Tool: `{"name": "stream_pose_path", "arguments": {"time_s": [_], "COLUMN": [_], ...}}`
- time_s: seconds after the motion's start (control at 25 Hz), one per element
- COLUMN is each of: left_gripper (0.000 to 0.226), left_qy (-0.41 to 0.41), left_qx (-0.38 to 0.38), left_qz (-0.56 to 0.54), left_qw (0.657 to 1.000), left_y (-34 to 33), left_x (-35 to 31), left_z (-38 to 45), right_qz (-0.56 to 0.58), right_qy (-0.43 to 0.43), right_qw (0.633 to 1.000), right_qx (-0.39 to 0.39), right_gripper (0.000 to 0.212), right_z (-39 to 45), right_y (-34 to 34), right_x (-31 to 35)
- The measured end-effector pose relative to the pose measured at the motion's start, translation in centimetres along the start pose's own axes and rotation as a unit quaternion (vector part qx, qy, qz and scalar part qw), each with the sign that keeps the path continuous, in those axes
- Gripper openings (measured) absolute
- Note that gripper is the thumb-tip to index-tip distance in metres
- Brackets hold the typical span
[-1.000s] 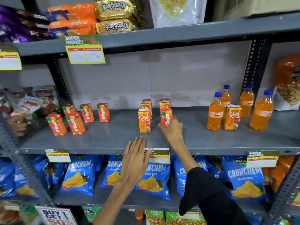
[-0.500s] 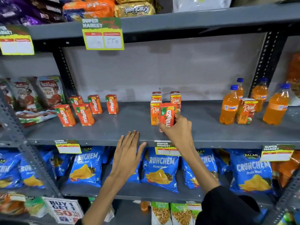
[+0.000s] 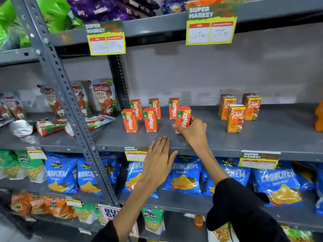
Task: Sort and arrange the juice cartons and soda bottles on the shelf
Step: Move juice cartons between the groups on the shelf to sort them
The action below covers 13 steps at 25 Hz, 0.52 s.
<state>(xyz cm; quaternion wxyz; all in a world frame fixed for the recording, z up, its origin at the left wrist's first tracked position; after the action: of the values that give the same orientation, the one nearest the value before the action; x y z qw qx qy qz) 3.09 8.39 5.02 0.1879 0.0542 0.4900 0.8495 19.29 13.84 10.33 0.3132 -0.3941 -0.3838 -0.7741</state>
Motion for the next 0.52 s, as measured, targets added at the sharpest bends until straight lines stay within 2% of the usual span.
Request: {"name": "stream_pose_path", "arguments": {"time_s": [0.16, 0.52], "left_gripper": [0.069, 0.069], "left_qy": [-0.017, -0.016], "left_qx": [-0.011, -0.026], "left_qz": [-0.003, -0.012], "left_qw": [1.000, 0.999], "left_y": [-0.2, -1.1], "left_x": [0.2, 0.6], "left_z": [-0.1, 0.0], "right_qz": [-0.036, -0.047], "right_qy": [-0.020, -0.038], "right_qw": [0.999, 0.998], "right_qx": [0.027, 0.024], "right_gripper": [0.053, 0.072], "right_z": [1.0, 1.4], "right_y": [-3.8, -5.2], "right_x": [-0.3, -0.7]}}
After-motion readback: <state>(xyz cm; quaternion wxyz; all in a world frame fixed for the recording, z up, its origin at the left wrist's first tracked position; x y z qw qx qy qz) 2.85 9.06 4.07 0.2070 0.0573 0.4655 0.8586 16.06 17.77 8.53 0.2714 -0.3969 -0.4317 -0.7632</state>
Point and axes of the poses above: each hand's wrist, its own z-axis towards the middle knuckle, its own y-axis out of the back of the hand, x = y × z, the point moved 10 cm from there along z, towards the middle knuckle, and after that the axes turned 3 degrees about -x, right-handed, at the moved point
